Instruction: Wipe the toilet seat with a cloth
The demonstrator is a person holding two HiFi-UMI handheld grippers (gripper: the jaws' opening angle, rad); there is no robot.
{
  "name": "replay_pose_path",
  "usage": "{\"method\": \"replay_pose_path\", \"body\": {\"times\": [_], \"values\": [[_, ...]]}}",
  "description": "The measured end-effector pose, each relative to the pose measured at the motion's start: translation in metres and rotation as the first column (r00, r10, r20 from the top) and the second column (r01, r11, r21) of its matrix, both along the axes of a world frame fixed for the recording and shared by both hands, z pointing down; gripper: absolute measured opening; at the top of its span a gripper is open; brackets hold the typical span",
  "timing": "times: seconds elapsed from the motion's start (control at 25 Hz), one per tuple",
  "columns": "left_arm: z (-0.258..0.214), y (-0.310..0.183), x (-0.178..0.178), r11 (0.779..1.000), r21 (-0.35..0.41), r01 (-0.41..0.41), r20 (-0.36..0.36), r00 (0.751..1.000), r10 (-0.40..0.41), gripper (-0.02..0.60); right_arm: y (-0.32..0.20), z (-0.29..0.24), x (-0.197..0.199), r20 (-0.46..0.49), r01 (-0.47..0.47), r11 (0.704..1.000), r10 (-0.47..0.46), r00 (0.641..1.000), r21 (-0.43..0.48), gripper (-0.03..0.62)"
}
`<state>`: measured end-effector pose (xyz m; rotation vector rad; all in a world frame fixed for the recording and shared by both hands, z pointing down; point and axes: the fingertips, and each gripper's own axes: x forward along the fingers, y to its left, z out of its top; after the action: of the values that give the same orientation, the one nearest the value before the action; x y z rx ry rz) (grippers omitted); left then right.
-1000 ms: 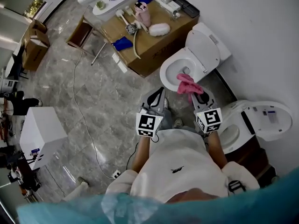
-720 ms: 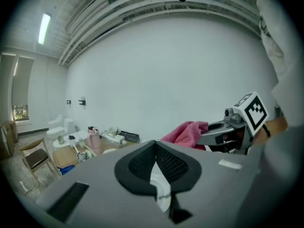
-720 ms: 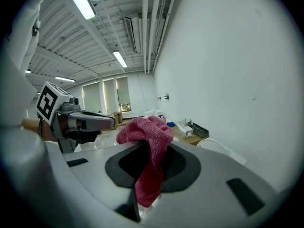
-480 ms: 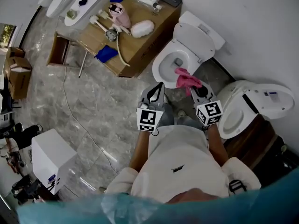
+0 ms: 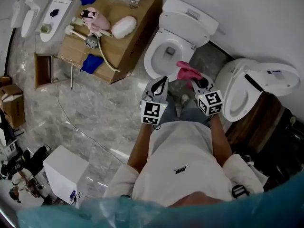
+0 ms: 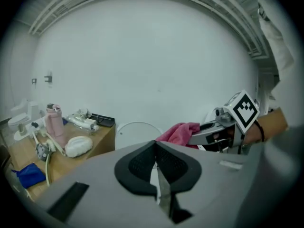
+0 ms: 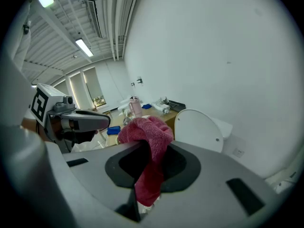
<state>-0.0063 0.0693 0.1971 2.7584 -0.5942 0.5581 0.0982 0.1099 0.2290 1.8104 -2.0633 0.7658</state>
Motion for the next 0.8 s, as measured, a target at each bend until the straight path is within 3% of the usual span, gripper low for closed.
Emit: {"method": "replay_pose_path", "body": {"times": [0.24,0.8], "values": [[0.041,0.000,0.025,0.997,-0.072,-0.023,0.027,0.999,0.025,0.006,0.002,0.035,0.025,-0.026,0.009,0.998,-0.011,1.000,-0.064,0.053],[0.153,-0.016,0.082,0.992,-0.110,0.057,0.060,0.997,-0.050,0.006,-0.010,0.149,0.088,-0.054,0.102,0.982,-0.111,0.992,-0.159,0.054]]}}
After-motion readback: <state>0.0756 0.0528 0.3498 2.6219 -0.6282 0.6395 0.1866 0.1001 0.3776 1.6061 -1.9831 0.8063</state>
